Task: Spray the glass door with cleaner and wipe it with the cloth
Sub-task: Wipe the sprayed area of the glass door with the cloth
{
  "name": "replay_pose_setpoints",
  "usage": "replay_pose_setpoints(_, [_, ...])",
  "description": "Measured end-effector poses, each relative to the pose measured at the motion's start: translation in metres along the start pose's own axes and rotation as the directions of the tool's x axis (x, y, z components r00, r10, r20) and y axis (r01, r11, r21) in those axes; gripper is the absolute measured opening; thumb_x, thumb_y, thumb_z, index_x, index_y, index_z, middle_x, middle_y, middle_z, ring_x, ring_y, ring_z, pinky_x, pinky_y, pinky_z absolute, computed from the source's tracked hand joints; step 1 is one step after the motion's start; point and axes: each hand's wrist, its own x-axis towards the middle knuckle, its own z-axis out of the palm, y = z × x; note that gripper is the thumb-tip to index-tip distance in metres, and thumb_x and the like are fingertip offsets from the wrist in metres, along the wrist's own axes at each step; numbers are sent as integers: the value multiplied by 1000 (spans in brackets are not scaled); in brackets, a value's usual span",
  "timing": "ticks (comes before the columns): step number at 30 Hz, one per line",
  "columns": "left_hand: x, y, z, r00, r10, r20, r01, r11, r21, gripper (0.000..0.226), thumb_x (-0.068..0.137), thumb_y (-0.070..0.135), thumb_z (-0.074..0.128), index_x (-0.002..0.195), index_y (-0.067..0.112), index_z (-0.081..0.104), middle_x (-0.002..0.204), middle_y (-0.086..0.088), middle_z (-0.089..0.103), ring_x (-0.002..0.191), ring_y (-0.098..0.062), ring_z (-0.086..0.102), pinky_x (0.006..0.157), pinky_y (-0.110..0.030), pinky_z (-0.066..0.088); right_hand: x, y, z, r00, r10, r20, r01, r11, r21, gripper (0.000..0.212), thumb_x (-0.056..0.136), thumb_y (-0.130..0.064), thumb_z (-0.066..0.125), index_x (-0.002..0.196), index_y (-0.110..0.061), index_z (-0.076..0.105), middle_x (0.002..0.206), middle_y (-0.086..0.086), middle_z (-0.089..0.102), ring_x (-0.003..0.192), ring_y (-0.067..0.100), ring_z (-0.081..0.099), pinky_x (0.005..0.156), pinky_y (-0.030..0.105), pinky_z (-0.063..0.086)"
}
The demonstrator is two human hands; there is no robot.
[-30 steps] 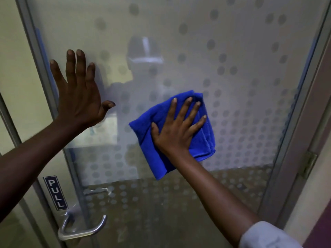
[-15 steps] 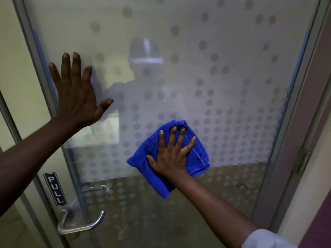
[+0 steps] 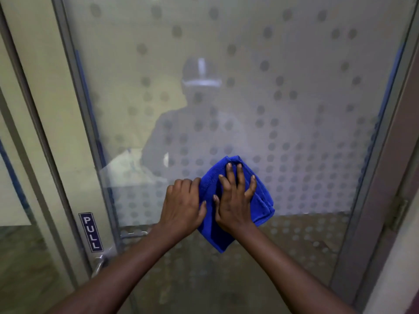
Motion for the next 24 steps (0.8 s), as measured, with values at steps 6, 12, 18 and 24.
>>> replay_pose_setpoints(6, [17,19,1,992,-125,35,129,973,-189,56,86,39,66,125,2,51,101,-12,67,87,-31,64,67,-40,52,3,0,-8,992,73,-103,-56,986,159,55,77,-9,55,131,-13,41,148,12,48,140,30,34,112,57,17])
replay_pose_setpoints(12, [18,26,-6,972,-207,113,228,945,-234,30,96,42,49,81,18,41,80,-5,63,73,-27,61,57,-33,36,9,-3,-16,993,34,-113,-3,964,265,67,71,4,65,132,-12,43,140,-6,44,131,22,44,106,54,25])
replay_pose_setpoints(18, [-13,7,-20,909,-328,259,418,718,-557,23,95,27,51,78,13,45,70,-1,55,67,-24,54,60,-39,41,7,-34,-25,991,62,119,-108,895,432,56,82,-26,55,135,-12,44,141,4,44,135,23,36,108,47,29])
replay_pose_setpoints(24, [-61,-42,-60,767,-560,313,550,322,-771,15,93,11,54,77,13,55,72,-4,60,65,-16,56,62,-35,43,22,-113,-40,833,214,511,-495,702,512,75,77,-34,76,140,-18,38,141,7,38,137,22,30,111,42,36])
